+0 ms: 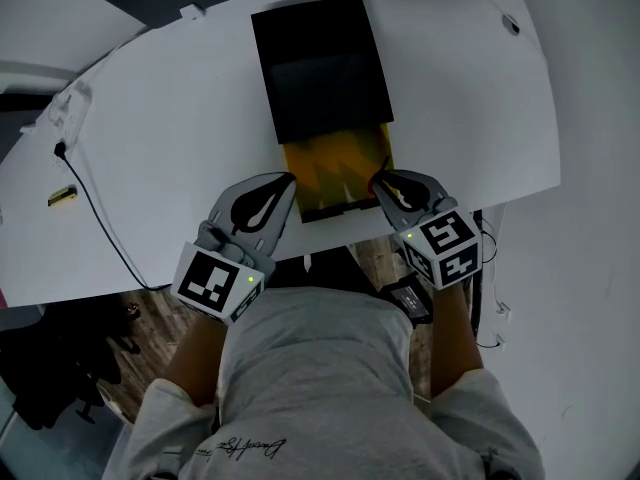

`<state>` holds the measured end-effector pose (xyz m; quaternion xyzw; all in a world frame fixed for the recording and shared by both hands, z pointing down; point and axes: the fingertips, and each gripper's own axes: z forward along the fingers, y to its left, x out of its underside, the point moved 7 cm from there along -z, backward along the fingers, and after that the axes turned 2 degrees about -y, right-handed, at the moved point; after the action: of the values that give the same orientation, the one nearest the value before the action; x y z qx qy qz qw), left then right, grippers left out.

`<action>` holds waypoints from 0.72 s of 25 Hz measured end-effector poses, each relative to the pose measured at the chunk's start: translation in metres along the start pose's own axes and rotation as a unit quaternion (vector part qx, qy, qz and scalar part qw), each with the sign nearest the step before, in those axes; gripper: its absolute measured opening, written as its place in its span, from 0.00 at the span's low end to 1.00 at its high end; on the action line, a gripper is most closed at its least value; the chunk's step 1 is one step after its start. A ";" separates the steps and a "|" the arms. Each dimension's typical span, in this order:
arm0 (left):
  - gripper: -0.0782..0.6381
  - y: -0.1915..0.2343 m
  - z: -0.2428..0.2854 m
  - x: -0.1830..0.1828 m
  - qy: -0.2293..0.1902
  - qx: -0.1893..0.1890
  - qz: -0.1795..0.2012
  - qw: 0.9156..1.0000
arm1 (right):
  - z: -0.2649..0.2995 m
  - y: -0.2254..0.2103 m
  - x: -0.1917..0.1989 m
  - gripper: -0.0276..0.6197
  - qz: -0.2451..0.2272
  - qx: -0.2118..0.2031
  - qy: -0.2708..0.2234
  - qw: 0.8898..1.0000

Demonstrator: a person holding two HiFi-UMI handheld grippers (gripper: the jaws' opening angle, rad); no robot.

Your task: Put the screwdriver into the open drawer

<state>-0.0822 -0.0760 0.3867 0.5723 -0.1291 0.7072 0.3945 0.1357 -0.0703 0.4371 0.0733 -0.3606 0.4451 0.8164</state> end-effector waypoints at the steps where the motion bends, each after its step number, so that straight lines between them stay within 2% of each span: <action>1: 0.11 0.002 0.000 0.001 0.001 -0.001 0.000 1.000 | 0.002 -0.001 0.001 0.16 -0.001 0.000 0.002 1.000; 18: 0.11 0.016 0.007 0.012 0.010 -0.004 -0.013 1.000 | 0.025 -0.005 0.012 0.16 -0.031 0.013 0.047 0.998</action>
<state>-0.0887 -0.0860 0.4041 0.5650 -0.1203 0.7073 0.4076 0.1309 -0.0764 0.4648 0.0742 -0.3135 0.4275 0.8446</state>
